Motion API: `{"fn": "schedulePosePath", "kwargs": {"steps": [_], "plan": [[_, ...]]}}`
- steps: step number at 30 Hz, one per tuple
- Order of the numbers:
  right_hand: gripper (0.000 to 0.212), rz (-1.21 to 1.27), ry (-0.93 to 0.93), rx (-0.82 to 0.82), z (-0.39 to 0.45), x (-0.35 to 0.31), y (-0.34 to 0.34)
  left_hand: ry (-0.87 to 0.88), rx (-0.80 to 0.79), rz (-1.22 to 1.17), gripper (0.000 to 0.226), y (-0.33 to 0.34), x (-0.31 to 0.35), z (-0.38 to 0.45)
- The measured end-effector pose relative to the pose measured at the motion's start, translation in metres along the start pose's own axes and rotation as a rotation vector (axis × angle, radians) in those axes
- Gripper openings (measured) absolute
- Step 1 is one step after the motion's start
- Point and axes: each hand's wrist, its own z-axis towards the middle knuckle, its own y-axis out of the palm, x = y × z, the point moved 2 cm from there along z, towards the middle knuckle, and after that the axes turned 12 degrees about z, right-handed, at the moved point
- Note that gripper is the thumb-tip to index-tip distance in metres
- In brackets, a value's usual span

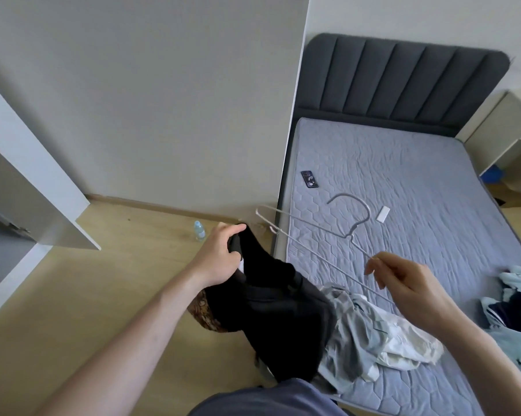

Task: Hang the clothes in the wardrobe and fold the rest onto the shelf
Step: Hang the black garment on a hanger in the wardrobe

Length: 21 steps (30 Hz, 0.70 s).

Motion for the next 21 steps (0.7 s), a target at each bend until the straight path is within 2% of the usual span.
{"fn": "schedulePosePath", "kwargs": {"steps": [5,13,18,21], "plan": [[0.028,-0.012,-0.061,0.014,-0.005,-0.023,-0.009,-0.035,-0.028,0.093,0.070,-0.008,-0.009,0.004],[0.031,-0.036,-0.084,0.002,-0.007,-0.031,-0.009,-0.006,-0.021,0.110,0.068,-0.013,0.003,0.008],[0.032,-0.066,-0.075,-0.054,-0.008,-0.029,0.010,0.097,-0.066,0.109,0.070,-0.013,0.029,-0.003],[0.034,-0.137,-0.093,-0.018,-0.009,-0.025,0.030,0.205,-0.069,0.080,0.070,-0.012,0.055,-0.012]]}}
